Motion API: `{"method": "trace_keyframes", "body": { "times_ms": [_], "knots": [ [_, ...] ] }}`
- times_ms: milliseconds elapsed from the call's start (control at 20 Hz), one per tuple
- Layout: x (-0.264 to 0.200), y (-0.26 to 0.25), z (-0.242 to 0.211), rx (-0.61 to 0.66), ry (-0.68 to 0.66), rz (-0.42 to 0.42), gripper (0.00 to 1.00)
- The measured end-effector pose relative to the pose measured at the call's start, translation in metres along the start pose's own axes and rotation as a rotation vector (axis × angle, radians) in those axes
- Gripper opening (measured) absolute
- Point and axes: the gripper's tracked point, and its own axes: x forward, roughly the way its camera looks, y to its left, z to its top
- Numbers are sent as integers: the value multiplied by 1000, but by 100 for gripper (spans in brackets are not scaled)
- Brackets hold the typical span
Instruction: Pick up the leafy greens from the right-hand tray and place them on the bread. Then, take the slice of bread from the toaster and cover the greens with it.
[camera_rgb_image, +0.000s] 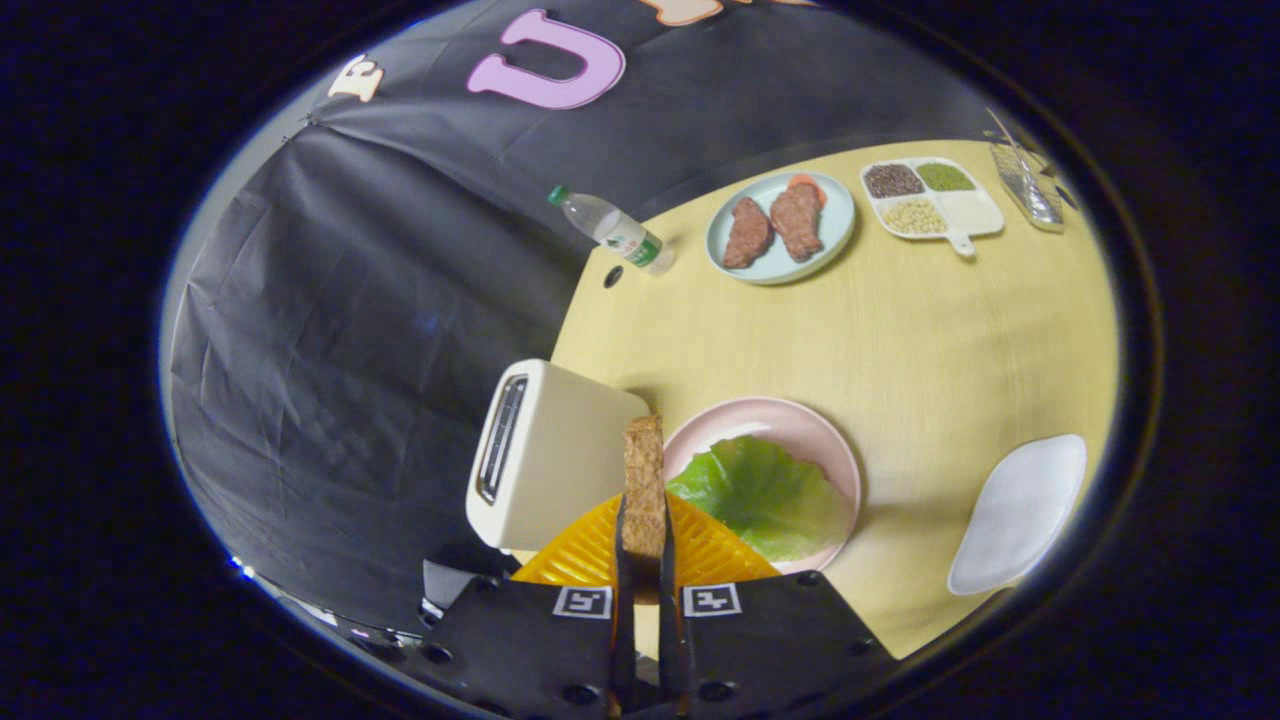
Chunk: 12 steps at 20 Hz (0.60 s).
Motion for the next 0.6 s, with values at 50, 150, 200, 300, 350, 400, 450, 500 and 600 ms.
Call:
{"method": "trace_keyframes", "body": {
  "times_ms": [50,150,200,300,350,400,450,500,600],
  "knots": [
    [7,-6,-7,14,15,13,12],
    [18,-9,-16,45,38,48,12],
    [24,-13,-18,58,44,55,12],
    [35,-21,-20,75,61,50,12],
    [40,-28,-22,80,70,36,12],
    [45,-35,-22,80,80,17,12],
    [49,-45,-24,81,91,-11,12],
    [52,-51,-26,83,102,-30,12],
    [56,-62,-27,80,111,-68,12]
  ]
}}
